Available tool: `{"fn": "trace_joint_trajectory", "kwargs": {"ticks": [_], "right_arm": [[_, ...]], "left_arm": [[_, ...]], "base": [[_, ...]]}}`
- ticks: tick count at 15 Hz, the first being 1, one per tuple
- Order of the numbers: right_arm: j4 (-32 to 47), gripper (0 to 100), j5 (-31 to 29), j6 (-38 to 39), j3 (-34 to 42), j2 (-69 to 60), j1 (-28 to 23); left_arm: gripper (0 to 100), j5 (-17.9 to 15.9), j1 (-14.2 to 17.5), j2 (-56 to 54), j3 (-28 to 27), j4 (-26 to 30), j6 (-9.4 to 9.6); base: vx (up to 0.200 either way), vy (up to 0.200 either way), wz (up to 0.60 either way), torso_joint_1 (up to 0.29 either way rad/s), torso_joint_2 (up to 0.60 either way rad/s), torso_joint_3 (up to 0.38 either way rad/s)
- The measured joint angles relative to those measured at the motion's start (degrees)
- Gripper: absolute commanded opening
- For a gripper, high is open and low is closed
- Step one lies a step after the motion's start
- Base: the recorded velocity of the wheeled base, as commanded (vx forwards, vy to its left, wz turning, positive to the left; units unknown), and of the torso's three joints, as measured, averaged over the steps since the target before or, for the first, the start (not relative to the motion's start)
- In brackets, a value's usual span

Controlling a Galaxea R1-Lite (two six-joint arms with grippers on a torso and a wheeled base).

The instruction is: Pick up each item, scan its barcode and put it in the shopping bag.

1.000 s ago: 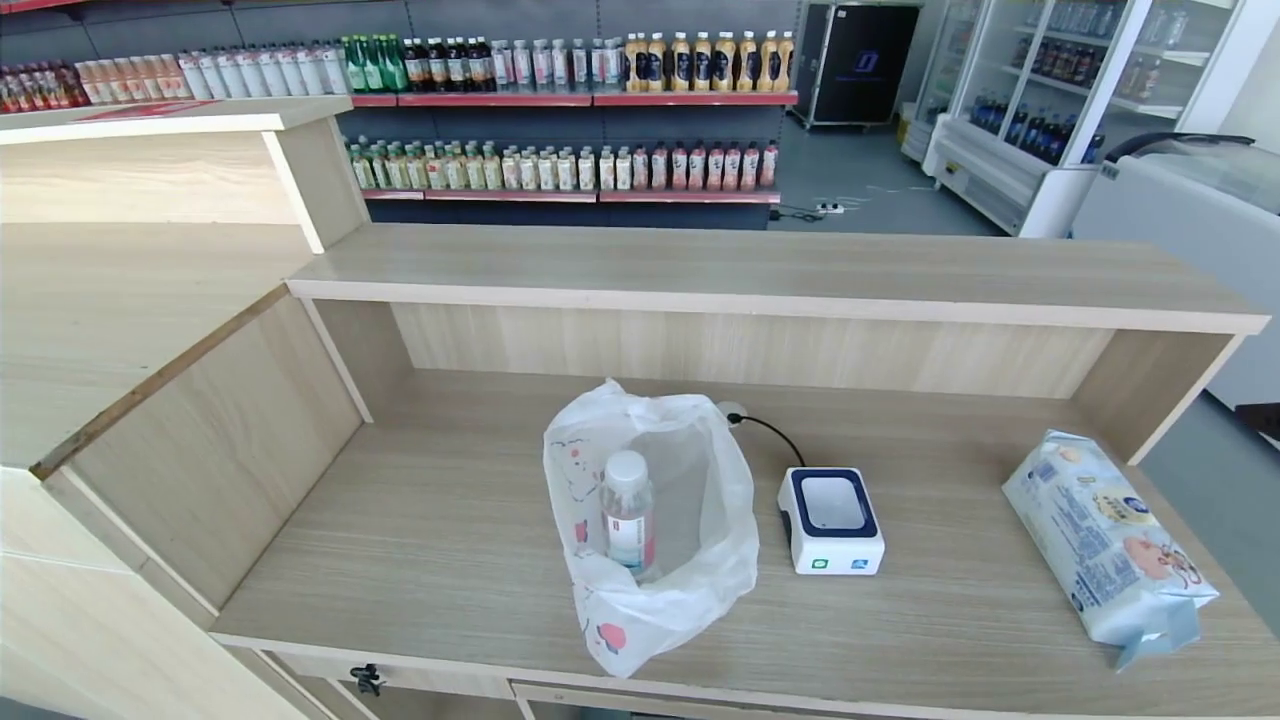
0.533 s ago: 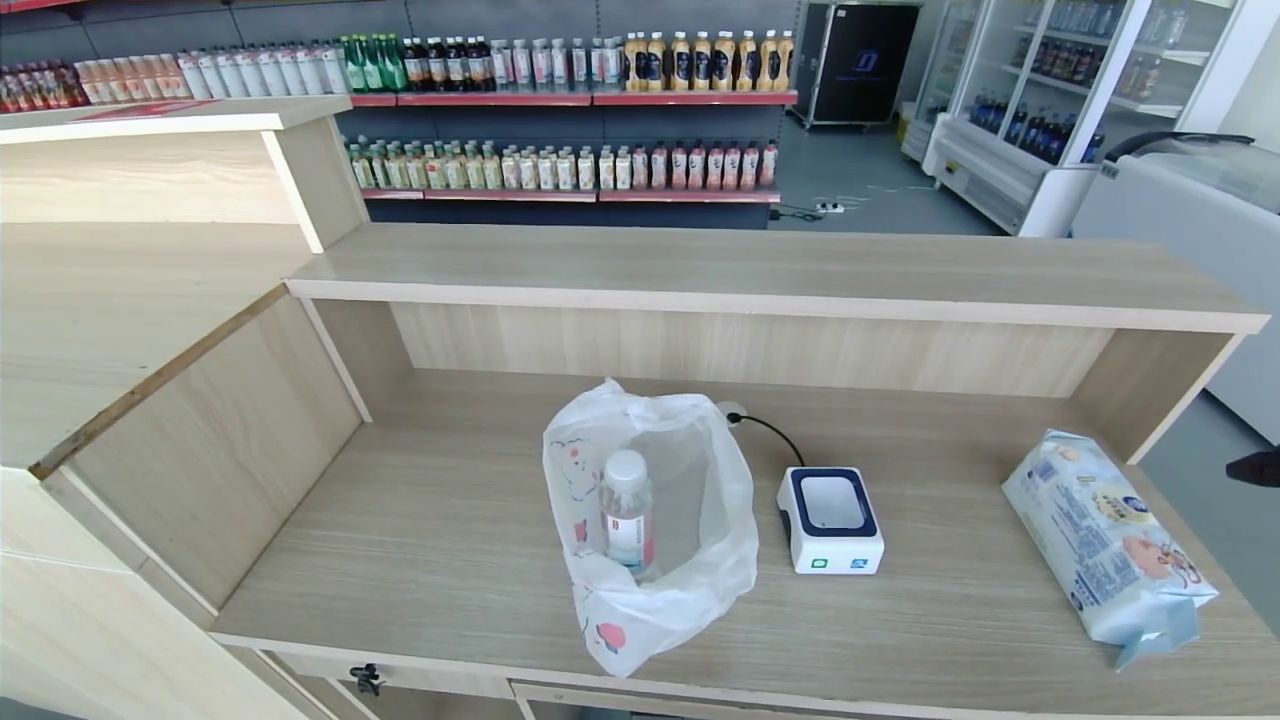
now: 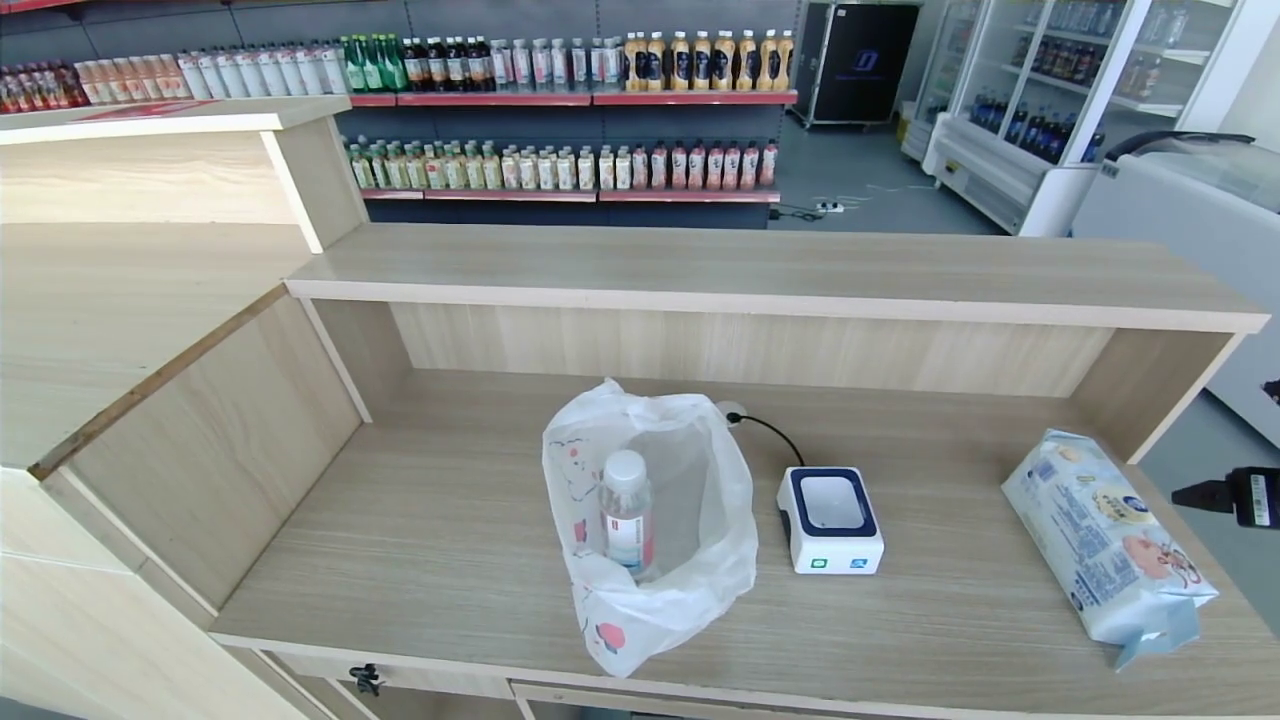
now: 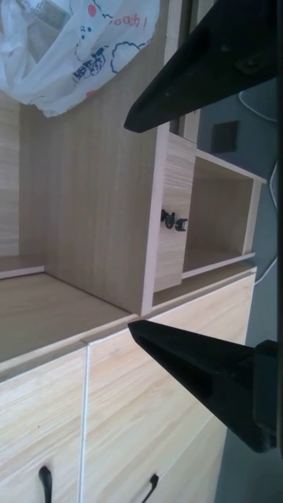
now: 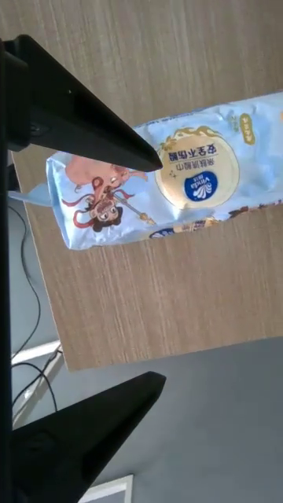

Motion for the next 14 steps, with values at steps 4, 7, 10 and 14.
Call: {"fn": "trace_joint_trajectory", "kwargs": {"ticks": [4,7,10,14], "right_arm": [[-2.15,100,4.33,-1.17,1.18,2.73,1.68],[-5.94,100,4.38,-2.71,2.17,5.49,3.01],[-6.68,100,5.51,-3.06,2.32,8.11,4.68],[-8.02,100,6.84,-3.07,2.45,11.30,7.56]], "left_arm": [[100,0.00,0.00,0.00,0.00,0.02,-0.02],[100,0.00,0.00,0.00,-0.05,0.02,0.00],[100,-0.02,0.00,0.00,0.00,0.00,0.00],[100,0.00,0.00,0.00,0.00,0.02,0.00]], "base": [[0.000,0.000,0.00,0.000,0.00,0.000],[0.000,0.000,0.00,0.000,0.00,0.000],[0.000,0.000,0.00,0.000,0.00,0.000],[0.000,0.000,0.00,0.000,0.00,0.000]]}}
